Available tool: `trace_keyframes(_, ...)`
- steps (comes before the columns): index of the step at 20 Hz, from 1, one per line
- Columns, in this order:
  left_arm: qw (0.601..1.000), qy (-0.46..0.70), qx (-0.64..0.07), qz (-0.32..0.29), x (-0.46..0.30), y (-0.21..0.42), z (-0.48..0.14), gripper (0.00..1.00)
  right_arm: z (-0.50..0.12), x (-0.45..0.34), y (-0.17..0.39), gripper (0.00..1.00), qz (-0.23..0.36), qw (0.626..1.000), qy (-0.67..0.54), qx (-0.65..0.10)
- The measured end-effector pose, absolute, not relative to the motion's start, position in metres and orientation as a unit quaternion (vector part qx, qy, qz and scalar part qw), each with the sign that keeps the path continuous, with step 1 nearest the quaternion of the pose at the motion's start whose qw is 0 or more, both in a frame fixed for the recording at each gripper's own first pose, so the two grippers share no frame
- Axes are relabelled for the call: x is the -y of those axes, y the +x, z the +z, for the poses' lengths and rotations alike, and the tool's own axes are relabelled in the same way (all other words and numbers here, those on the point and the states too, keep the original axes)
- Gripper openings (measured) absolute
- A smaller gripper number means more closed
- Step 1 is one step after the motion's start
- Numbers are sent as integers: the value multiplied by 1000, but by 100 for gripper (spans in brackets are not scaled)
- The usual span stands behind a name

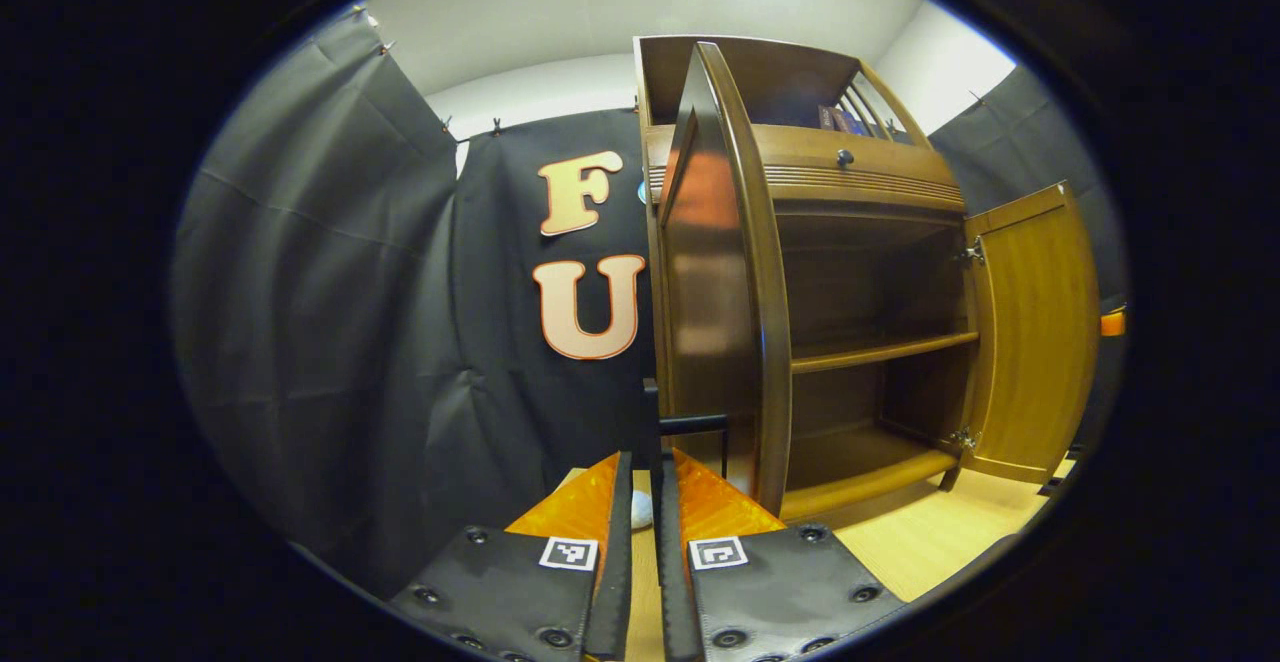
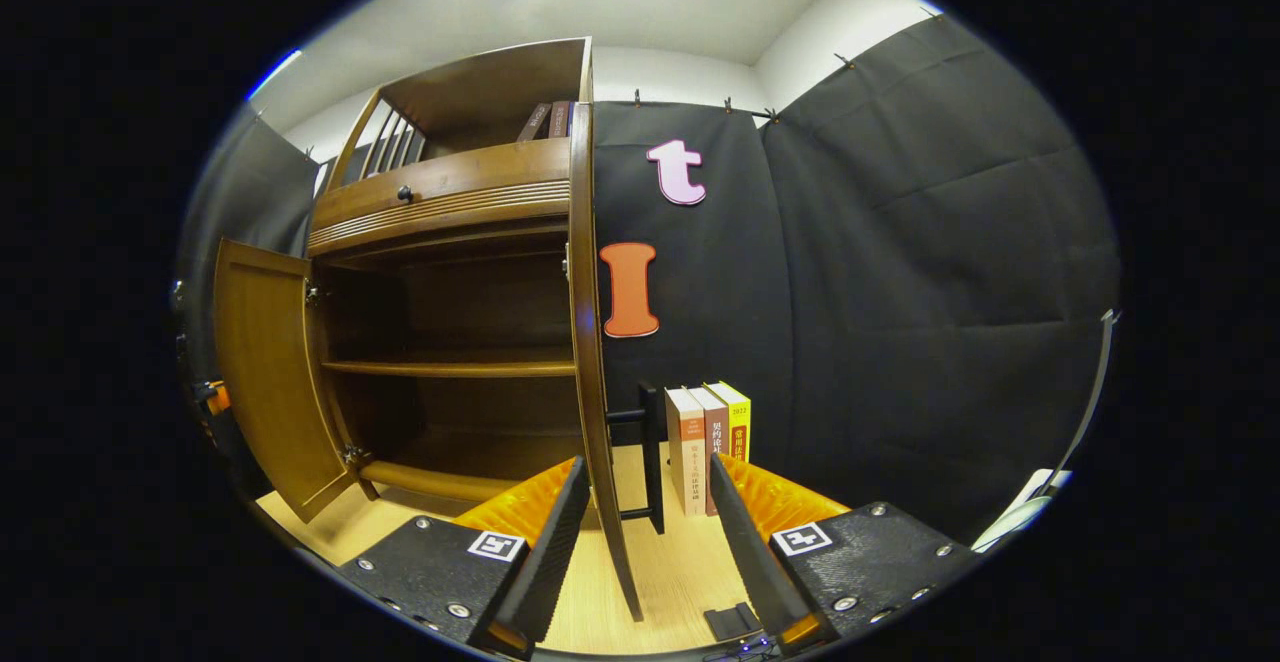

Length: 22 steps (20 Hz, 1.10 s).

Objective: Open the right door of the double-door shoe cabinet with the right hand, and open the left door with the left hand.

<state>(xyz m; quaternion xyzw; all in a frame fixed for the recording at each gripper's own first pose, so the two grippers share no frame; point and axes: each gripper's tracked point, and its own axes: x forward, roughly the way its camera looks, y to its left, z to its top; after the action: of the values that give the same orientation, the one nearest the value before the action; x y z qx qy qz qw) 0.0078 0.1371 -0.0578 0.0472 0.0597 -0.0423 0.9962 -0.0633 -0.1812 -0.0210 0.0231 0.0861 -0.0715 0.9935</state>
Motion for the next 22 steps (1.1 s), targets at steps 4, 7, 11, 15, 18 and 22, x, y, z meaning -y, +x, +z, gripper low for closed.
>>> trace_keyframes(4, 994, 39, -59, -85, -164, 14, -58, 24, -15, 174, -62, 75, -71, 994, 17, -86)
trace_keyframes(7, 992, 4, -58, -112, -187, 21, -57, 31, -13, 171, -63, 75, -75, 993, 13, -91)
trace_keyframes(11, 989, -16, -65, -128, -191, 22, -59, 33, -13, 166, -66, 75, -77, 992, 14, -97)
trace_keyframes(15, 993, -9, -64, -102, -200, 2, -57, 34, -11, 164, -74, 75, -80, 992, 4, -98)
trace_keyframes(18, 996, -11, -66, -65, -211, -24, -47, 36, -17, 166, -73, 75, -80, 991, 5, -108)
trace_keyframes(22, 999, -3, -44, -15, -190, -38, -8, 39, -19, 160, -71, 81, -67, 991, 8, -116)
